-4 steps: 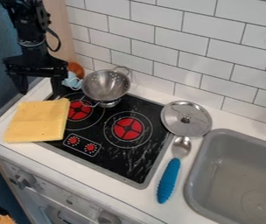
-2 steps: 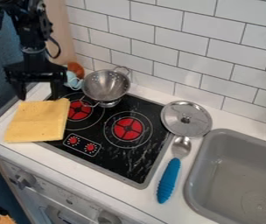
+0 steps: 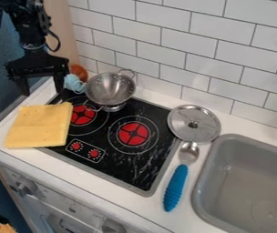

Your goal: Move the blue object to the lower middle of the burner

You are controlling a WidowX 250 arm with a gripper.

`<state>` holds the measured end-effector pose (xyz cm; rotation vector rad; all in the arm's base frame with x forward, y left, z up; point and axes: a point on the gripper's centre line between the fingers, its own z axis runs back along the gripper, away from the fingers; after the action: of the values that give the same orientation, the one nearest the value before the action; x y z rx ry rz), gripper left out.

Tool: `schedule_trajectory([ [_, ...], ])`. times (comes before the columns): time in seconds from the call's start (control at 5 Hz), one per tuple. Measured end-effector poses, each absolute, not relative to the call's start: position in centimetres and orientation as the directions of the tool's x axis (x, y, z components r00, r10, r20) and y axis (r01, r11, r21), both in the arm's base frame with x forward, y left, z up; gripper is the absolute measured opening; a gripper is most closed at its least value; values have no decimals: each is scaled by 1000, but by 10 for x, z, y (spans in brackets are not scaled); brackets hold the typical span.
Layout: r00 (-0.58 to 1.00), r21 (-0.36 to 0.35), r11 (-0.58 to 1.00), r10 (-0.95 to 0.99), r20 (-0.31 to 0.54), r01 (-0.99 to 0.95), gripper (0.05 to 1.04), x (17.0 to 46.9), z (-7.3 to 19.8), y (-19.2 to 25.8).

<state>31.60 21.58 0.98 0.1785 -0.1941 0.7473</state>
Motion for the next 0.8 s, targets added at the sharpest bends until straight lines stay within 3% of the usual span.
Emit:
schedule_trajectory([
  [0.8, 661, -5, 690, 695, 281, -724, 1000, 374, -11, 221],
])
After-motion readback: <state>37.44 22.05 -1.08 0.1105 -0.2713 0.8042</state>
